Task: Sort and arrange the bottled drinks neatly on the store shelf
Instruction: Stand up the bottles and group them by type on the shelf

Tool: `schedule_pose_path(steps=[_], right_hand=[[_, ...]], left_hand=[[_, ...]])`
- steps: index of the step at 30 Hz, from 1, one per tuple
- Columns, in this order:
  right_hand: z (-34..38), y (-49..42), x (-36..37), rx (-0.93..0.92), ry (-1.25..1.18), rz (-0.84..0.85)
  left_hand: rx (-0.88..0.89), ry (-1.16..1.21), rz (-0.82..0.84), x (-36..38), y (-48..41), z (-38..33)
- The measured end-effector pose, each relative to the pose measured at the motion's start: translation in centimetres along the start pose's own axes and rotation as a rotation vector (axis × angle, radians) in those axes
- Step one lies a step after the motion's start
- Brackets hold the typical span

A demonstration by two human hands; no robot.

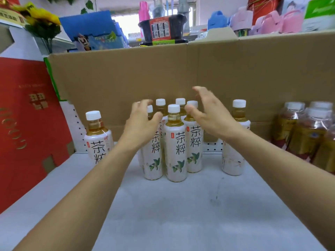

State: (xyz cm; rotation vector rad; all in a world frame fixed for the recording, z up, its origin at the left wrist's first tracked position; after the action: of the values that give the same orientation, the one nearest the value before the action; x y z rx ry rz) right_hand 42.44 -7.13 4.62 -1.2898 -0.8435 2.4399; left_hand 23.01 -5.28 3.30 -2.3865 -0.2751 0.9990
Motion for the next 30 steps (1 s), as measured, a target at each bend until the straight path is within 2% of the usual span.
schedule_pose_path(steps=[3,10,14,16,17,19,22,25,30], right_hand=[[-0.1,-1.4,0.7,0.080,-0.054,0.168],[-1.1,-1.1,-0.4,0.132,0.014,0.039],[-1.6,-1.9,-0.5,0.187,0.253,0.021],[-0.3,-2.1,-0.9,0.071,0.333,-0.063],[0.7,-2.1,-1.0,-0.033,0.292,-0.088],[3.0,-1.8,-0.9,-0.196,0.136,0.036],[4.3,-1.9,0.3,-0.193,0.213,0.335],[3.7,-2.4,0.0,-0.137,0.219,0.337],[2.9,-2.5,-0.7,-0.061,0.259,0.294]], left_hand=[[0.029,0.004,0.095,-0.2,-0.1,0.7],[0.078,-0.103,0.106,-3.1,1.0,1.9],[0.077,-0.115,0.143,-5.0,1.6,2.3],[0.083,-0.103,0.155,-5.4,1.6,2.4],[0.084,-0.102,0.160,-5.4,1.5,2.5],[0.080,-0.095,0.170,-5.5,1.5,2.5],[0.096,-0.150,0.185,-5.6,1.6,2.5],[0.141,-0.234,0.166,-5.8,1.5,2.3],[0.191,-0.085,0.234,-4.7,0.5,1.2]])
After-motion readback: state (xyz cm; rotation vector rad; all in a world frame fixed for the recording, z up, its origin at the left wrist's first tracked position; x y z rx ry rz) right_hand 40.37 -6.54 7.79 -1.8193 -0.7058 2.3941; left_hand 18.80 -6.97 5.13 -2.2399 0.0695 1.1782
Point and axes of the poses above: each hand's wrist, its own y-axis away from the middle knuckle, its own x-axis out of the palm, z = x × y, the point moved 1 cm from there along -y, towards the middle knuckle
